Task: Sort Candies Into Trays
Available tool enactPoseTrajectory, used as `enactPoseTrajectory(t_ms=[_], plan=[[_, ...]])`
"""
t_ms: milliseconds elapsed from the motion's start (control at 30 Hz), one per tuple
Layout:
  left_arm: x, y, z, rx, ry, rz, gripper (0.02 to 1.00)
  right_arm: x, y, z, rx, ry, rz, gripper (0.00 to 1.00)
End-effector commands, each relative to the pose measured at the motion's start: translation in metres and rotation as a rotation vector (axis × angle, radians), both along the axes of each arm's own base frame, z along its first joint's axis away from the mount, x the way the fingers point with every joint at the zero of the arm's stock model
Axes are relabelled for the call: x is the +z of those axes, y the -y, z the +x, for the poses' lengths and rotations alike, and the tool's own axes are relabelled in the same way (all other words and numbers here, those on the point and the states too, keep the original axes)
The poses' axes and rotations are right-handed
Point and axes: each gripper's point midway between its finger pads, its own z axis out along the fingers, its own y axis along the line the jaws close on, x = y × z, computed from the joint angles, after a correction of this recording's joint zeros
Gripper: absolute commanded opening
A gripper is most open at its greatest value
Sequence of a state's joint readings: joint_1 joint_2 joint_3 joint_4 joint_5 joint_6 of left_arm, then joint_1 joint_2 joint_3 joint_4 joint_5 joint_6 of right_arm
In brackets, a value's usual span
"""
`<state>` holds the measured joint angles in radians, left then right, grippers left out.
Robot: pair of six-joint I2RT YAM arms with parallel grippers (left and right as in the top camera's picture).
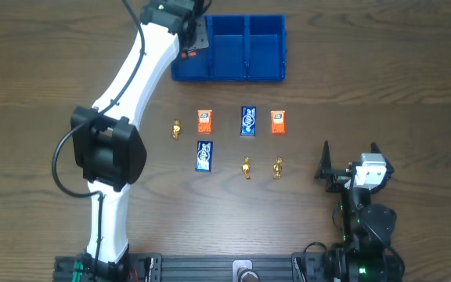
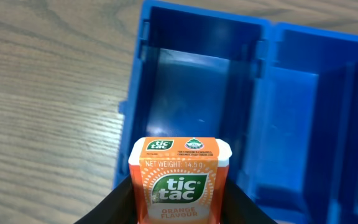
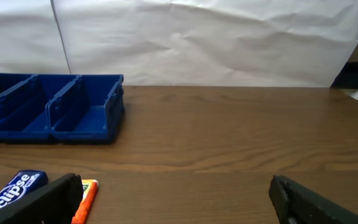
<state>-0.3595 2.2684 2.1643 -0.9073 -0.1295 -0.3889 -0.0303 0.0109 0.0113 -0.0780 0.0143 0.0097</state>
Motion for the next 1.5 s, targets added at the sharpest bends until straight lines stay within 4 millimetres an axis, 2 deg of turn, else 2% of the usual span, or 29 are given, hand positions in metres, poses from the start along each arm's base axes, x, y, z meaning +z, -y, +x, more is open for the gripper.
enactPoseTrajectory(t_ms=[33,433,633,667,733,833,933,1000,1067,1133,1200,1300,1400,1500], plan=[[-0.003,-0.006,0.014,-0.052,0.013,0.005,0.305,-0.001,0.000,0.000,0.003,-0.002,-0.014,0.998],[-0.012,0.002,0.019,-0.125,0.017,0.014,0.325,-0.001,0.000,0.000,0.003,-0.002,-0.014,0.998],[-0.016,0.006,0.016,-0.160,0.003,0.015,0.386,-0.001,0.000,0.000,0.004,-0.002,-0.014,0.998],[-0.016,0.007,0.016,-0.161,0.003,0.015,0.421,-0.001,0.000,0.000,0.003,-0.002,-0.014,0.998],[-0.017,0.007,0.016,-0.162,0.000,0.016,0.570,-0.001,0.000,0.000,0.003,-0.002,-0.014,0.998],[-0.017,0.007,0.016,-0.161,0.000,0.016,0.853,-0.001,0.000,0.000,0.003,-0.002,-0.014,0.998],[-0.001,0.008,0.012,-0.137,0.018,-0.005,0.912,-0.001,0.000,0.000,0.003,-0.002,-0.014,0.998],[0.019,0.010,0.000,-0.126,0.030,-0.025,0.930,-0.001,0.000,0.000,0.003,-0.002,-0.014,0.998],[0.039,0.016,-0.023,-0.137,0.036,-0.048,0.936,-0.001,0.000,0.000,0.003,-0.002,-0.014,0.998],[0.049,0.022,-0.049,-0.143,0.032,-0.061,0.941,-0.001,0.000,0.000,0.003,-0.002,-0.014,0.998],[0.047,0.030,-0.080,-0.147,0.014,-0.075,0.943,-0.001,0.000,0.000,0.003,-0.002,-0.014,0.998],[0.022,0.038,-0.115,-0.150,-0.030,-0.075,0.941,-0.001,0.000,0.000,0.003,-0.002,-0.014,0.998],[-0.022,0.044,-0.141,-0.156,-0.095,-0.057,0.936,-0.001,0.000,0.000,0.003,-0.002,-0.014,0.998],[-0.060,0.040,-0.158,-0.125,-0.151,-0.049,0.925,-0.001,0.000,0.000,0.003,-0.002,-0.014,0.998]])
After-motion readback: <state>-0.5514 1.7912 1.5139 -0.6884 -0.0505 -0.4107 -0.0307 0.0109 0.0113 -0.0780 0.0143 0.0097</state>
